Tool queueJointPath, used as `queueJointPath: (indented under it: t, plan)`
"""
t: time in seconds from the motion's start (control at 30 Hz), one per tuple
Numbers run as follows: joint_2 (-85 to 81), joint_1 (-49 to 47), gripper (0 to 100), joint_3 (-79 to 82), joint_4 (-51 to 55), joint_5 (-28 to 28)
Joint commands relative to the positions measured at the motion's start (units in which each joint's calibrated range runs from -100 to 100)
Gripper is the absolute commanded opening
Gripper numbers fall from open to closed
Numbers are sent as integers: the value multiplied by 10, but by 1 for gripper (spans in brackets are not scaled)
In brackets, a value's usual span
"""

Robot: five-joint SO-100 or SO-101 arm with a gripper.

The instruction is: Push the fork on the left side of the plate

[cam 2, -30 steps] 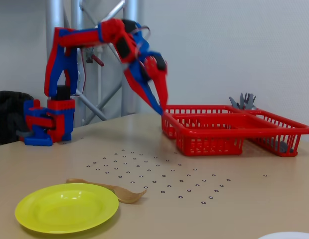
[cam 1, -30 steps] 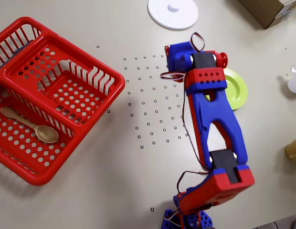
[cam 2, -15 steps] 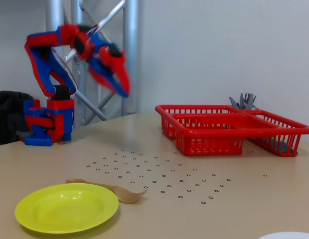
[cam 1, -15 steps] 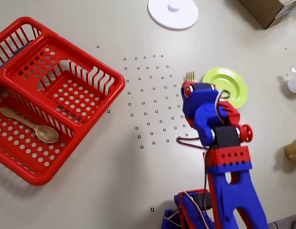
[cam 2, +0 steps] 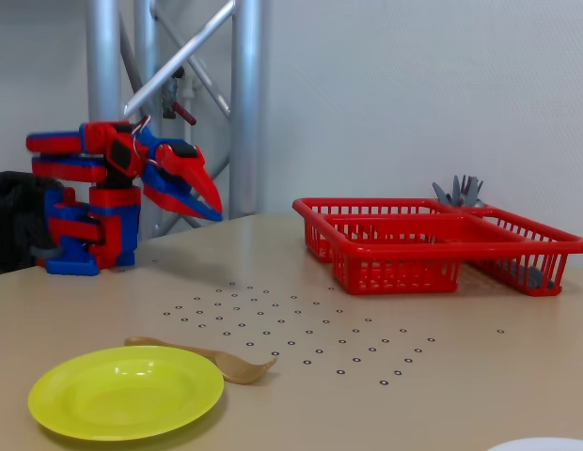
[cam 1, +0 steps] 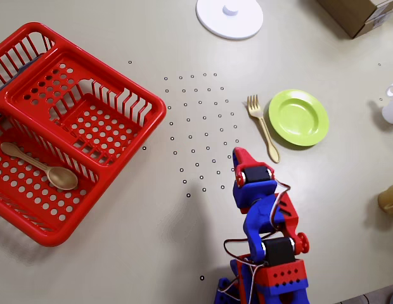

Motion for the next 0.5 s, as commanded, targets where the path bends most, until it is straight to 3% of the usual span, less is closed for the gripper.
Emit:
queueJointPath:
  t: [0.0, 0.1, 0.47]
  plan:
    - [-22, -16, 0, 2, -38, -3]
    - [-23, -22, 0, 35, -64, 1]
    - [-23, -49, 0, 35, 51, 0]
